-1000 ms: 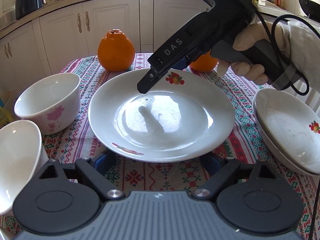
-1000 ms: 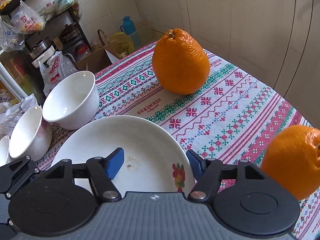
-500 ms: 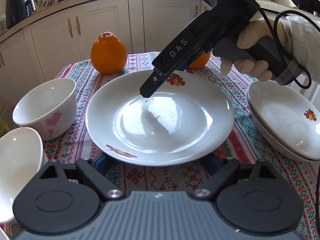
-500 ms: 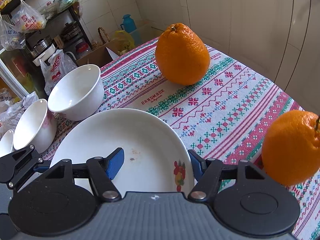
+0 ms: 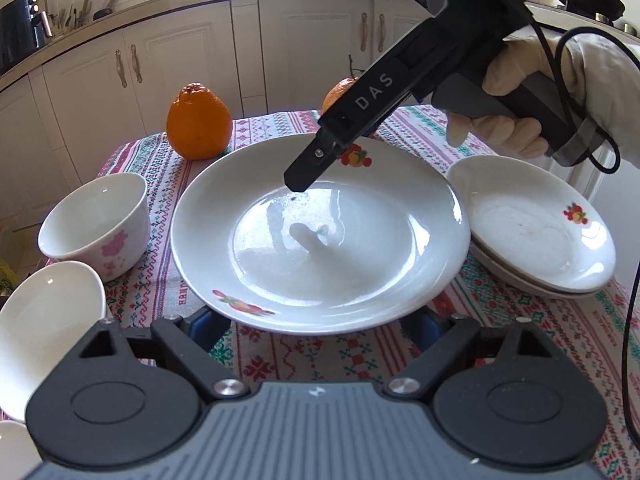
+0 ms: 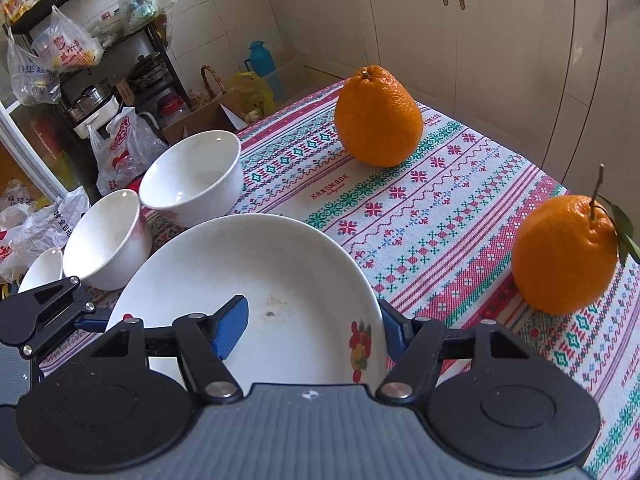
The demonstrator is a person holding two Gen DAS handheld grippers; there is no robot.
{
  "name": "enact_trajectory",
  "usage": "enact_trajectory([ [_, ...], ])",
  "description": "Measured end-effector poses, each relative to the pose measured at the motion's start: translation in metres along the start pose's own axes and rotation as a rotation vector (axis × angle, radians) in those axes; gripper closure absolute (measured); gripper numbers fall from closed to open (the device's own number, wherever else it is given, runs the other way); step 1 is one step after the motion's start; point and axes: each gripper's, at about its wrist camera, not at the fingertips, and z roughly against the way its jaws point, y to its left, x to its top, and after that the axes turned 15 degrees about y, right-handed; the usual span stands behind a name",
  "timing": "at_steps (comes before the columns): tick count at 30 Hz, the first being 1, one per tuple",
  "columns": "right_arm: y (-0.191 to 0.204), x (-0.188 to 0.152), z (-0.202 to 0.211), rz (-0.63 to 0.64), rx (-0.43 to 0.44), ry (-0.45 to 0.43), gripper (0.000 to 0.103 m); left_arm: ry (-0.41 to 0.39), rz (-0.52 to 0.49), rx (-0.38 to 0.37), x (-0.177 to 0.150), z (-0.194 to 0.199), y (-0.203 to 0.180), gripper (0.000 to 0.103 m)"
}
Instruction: Organize plates and bowls
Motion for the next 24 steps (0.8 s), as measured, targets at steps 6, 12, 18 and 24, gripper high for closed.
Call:
enact_trajectory([
  [6, 0.009, -0.018, 0.014, -0.018, -0.017, -0.022, 0.029, 0.006, -0.032, -0.022, -0.003, 0.012, -0.008, 0.012],
  [12, 0.013, -0.040, 0.032, -0.043, -0.045, -0.040, 0.029, -0.009, -0.073, -0.048, -0.003, 0.020, -0.020, 0.012],
  [18, 0.010, -0.065, 0.052, -0.086, -0.065, -0.067, 0.029, -0.014, -0.127, -0.078, 0.001, 0.021, -0.035, 0.012],
  [24, 0.005, -0.094, 0.068, -0.139, -0.098, -0.083, 0.029, -0.011, -0.174, -0.126, 0.005, 0.018, -0.052, 0.012],
])
